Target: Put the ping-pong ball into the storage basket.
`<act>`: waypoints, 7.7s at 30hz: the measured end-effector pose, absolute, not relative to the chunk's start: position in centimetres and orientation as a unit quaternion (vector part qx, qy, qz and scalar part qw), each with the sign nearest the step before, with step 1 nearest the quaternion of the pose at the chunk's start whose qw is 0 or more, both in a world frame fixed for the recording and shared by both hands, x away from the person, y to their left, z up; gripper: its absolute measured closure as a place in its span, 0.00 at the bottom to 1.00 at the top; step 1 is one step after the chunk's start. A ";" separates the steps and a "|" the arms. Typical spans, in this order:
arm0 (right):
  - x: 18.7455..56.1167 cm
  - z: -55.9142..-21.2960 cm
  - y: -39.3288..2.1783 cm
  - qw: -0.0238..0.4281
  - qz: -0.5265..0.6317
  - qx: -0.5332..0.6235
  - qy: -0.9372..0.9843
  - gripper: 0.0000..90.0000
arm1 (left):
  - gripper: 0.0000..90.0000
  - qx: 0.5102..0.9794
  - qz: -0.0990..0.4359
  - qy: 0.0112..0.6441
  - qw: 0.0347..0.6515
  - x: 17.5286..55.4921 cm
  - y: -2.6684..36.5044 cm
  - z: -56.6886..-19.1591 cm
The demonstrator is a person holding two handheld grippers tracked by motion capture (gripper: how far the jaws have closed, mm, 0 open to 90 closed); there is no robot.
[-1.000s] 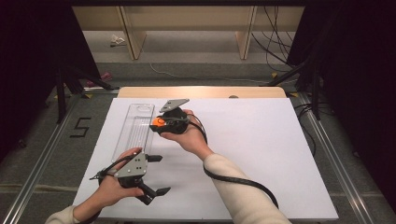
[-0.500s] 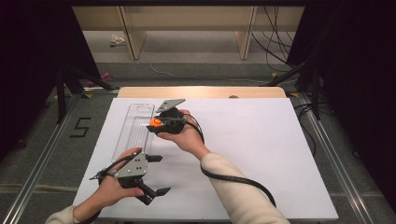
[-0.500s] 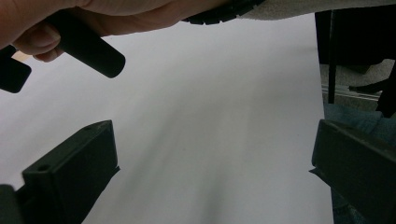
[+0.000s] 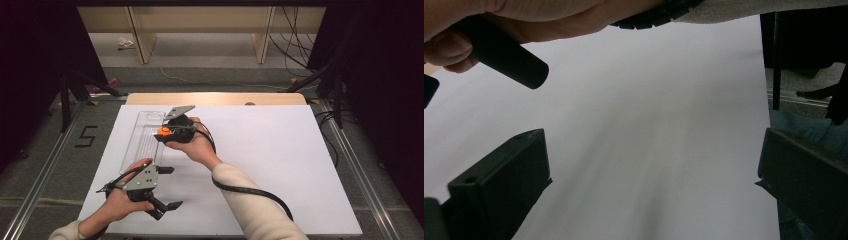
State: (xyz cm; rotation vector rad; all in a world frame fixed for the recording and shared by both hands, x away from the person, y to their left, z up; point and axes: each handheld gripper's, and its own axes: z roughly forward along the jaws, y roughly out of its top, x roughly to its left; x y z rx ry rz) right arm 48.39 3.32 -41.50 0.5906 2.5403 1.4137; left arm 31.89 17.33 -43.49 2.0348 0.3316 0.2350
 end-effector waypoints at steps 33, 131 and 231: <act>48.9 -41.0 5.0 0.083 0.472 0.188 0.858 0.57 | 0.00 0.846 0.095 0.134 0.507 31.9 17.3 -43.5; 49.9 -43.0 9.2 0.061 0.433 0.169 0.883 0.57 | 0.00 0.848 0.092 0.130 0.506 31.7 17.2 -43.5; 49.2 -42.0 1.9 0.099 0.450 0.226 0.858 0.18 | 0.00 0.849 0.091 0.130 0.504 31.7 17.2 -43.6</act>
